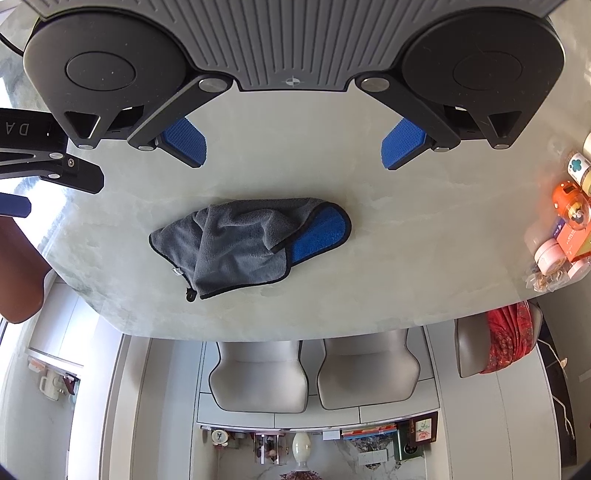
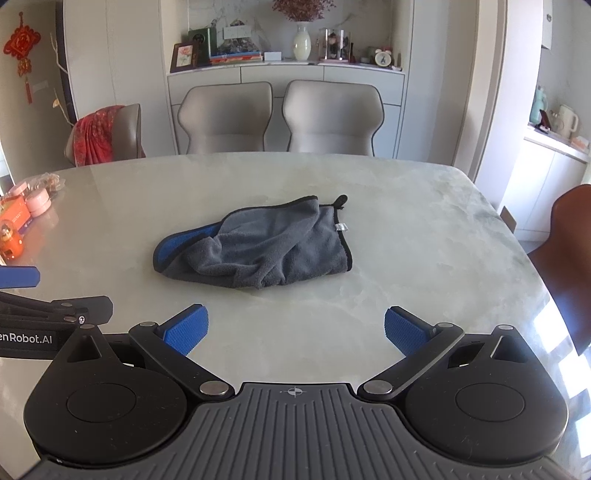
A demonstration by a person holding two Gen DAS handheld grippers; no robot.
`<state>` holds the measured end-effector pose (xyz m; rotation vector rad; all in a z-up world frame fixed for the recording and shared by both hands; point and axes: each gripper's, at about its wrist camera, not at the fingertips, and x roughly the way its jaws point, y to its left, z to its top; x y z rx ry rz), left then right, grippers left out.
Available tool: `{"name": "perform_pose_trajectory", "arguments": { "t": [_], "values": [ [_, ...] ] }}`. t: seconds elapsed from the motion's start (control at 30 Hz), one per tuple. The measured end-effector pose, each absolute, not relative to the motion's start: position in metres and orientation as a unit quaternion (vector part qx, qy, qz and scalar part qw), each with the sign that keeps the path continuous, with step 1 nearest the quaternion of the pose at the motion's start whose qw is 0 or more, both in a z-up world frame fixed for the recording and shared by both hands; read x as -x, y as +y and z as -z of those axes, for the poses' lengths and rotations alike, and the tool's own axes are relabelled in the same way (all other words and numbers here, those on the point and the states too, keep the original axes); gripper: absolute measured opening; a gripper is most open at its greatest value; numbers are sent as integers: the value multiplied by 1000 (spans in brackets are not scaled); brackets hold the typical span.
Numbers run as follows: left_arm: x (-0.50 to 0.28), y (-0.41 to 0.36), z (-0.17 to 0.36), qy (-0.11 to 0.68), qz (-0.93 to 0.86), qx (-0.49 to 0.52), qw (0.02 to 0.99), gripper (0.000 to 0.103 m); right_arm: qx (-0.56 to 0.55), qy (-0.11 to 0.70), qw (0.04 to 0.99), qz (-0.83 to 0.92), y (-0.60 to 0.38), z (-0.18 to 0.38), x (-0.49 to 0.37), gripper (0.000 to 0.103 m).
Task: Fold towel
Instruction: 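Move both grippers toward the crumpled grey towel on the table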
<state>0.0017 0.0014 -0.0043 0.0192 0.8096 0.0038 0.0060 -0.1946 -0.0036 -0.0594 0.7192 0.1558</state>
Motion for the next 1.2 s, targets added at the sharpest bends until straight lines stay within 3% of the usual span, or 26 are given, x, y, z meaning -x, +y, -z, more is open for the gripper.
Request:
{"name": "perform_pose_trajectory", "arguments": {
  "t": [1.2],
  "values": [
    [-24,4,16,415,-2,-12,910,103,42,375,923,-80,-192,19,-29,103]
  ]
}}
